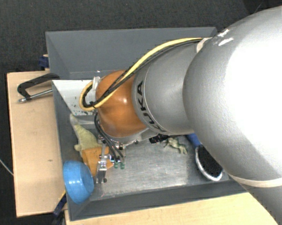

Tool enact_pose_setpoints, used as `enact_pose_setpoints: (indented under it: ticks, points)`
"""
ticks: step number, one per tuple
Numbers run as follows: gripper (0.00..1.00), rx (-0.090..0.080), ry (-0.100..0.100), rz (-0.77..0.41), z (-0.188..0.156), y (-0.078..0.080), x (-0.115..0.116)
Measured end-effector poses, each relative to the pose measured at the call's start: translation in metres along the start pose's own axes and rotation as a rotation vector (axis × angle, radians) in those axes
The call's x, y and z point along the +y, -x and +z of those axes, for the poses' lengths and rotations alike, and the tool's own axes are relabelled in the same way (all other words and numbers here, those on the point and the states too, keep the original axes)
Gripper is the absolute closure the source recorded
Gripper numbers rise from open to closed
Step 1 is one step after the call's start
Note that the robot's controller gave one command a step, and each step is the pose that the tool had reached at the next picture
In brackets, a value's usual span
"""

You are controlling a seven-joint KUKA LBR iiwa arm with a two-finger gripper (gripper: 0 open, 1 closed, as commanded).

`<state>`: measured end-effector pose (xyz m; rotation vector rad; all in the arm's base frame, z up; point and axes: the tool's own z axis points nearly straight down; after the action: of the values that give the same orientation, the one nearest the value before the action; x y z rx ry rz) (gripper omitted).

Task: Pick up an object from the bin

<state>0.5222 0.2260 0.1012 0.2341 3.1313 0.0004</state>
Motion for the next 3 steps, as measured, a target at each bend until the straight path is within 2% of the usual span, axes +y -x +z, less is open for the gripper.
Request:
enact_pose_setpoints:
  ticks: [1, 2, 3]
  points:
    - [0.00, 0.002, -0.002, 0.080, 0.001, -0.007, 0.004]
    - [0.00, 0.006, -0.014, 0.241, 0.028, -0.003, -0.003]
    - [0.00, 0.004, -0.006, 0.240, 0.028, -0.003, -0.005]
